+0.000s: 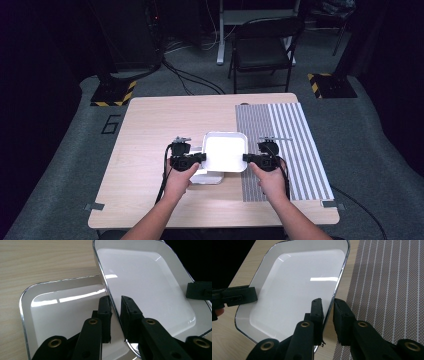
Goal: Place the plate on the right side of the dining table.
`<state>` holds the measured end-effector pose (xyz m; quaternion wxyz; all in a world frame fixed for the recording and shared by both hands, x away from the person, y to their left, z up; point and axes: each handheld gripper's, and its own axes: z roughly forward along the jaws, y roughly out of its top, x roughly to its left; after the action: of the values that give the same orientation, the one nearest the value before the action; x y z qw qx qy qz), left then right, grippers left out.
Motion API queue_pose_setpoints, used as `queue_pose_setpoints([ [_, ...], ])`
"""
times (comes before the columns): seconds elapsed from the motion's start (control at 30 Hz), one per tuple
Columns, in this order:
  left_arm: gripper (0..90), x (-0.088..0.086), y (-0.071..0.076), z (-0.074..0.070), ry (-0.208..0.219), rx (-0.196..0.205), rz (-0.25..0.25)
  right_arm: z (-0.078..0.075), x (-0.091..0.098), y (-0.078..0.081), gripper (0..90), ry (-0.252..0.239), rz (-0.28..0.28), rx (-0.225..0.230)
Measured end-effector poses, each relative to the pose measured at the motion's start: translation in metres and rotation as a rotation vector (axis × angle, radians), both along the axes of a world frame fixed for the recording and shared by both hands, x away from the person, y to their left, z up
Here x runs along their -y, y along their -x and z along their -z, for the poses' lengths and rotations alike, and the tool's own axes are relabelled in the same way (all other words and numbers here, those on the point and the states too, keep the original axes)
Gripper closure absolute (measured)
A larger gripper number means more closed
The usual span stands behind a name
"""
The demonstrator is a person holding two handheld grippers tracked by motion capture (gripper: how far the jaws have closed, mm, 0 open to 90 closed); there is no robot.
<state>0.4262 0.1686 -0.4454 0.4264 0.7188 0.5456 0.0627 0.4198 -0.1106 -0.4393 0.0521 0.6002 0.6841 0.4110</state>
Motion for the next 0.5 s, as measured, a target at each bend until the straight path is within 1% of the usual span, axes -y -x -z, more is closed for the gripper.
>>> queue_pose_setpoints([
  [0.3,78.3,0.015,-0.006,0.002,-0.003,-0.001,0.033,-0.001,0.016,0.003,78.3,-0.001,0.035,0.003],
  [0.5,78.3,0.024,-0.009,0.002,-0.001,-0.002,0.05,-0.001,0.025,0.005,78.3,0.004,0.044,0.0],
])
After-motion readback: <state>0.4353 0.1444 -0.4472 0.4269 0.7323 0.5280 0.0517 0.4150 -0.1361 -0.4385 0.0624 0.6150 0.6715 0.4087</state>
